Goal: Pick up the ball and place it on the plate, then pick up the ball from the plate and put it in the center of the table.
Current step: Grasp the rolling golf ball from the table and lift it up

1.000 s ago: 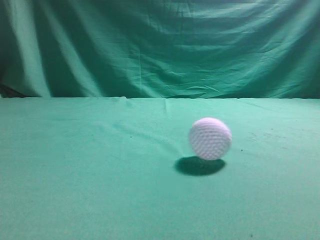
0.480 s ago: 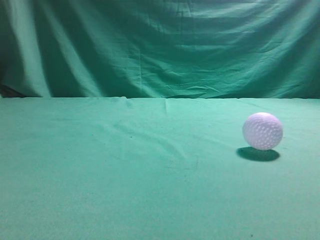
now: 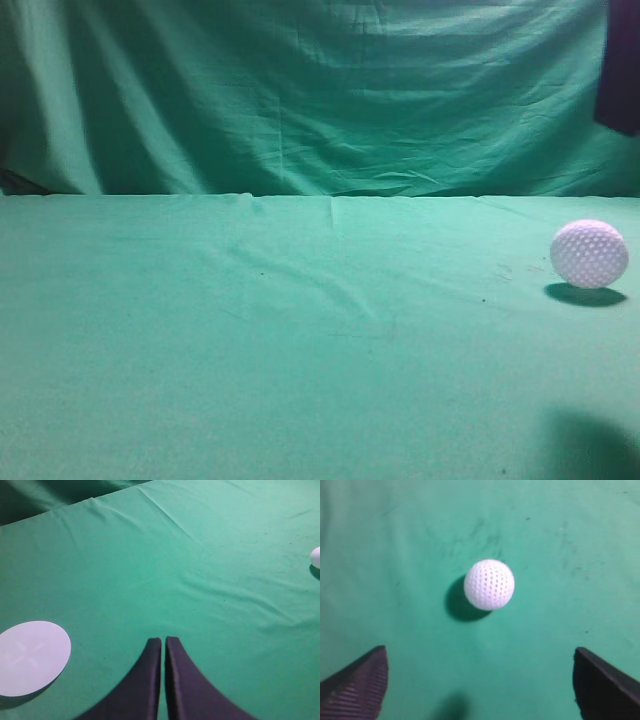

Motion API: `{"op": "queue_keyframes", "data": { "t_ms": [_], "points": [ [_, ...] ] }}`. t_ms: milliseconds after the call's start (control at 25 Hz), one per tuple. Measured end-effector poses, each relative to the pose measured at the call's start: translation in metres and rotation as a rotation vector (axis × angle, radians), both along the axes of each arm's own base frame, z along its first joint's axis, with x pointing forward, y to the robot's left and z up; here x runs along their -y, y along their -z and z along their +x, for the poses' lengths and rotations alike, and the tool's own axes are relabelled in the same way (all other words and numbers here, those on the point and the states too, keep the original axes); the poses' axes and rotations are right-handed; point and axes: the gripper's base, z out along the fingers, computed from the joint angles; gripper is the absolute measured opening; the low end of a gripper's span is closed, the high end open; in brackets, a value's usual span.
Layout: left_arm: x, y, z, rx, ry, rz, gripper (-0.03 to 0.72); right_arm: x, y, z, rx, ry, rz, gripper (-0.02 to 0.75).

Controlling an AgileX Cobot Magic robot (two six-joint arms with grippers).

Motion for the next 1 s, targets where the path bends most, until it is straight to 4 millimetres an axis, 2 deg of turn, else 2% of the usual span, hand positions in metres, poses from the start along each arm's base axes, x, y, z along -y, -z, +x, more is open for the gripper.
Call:
{"op": "queue_keyframes", "data": {
  "t_ms": [80,120,400,1000],
  "points": [
    [0.000,0.000,0.000,0.001,-0.001,0.000,0.000,-0.001,0.001,0.010,-0.007,0.057,-0.028,0.645],
    [0.000,0.000,0.000,0.001,-0.001,0.000,0.000,-0.002,0.002,0.015,-0.023,0.089,-0.040,0.687],
    [0.000,0.000,0.000,0.001,-0.001,0.000,0.000,-0.001,0.011,0.054,-0.136,0.238,-0.080,0.671],
    [0.000,0.000,0.000,0.002,-0.001,0.000,0.000,-0.022,0.054,0.100,-0.182,0.237,-0.084,0.671]
  ]
}}
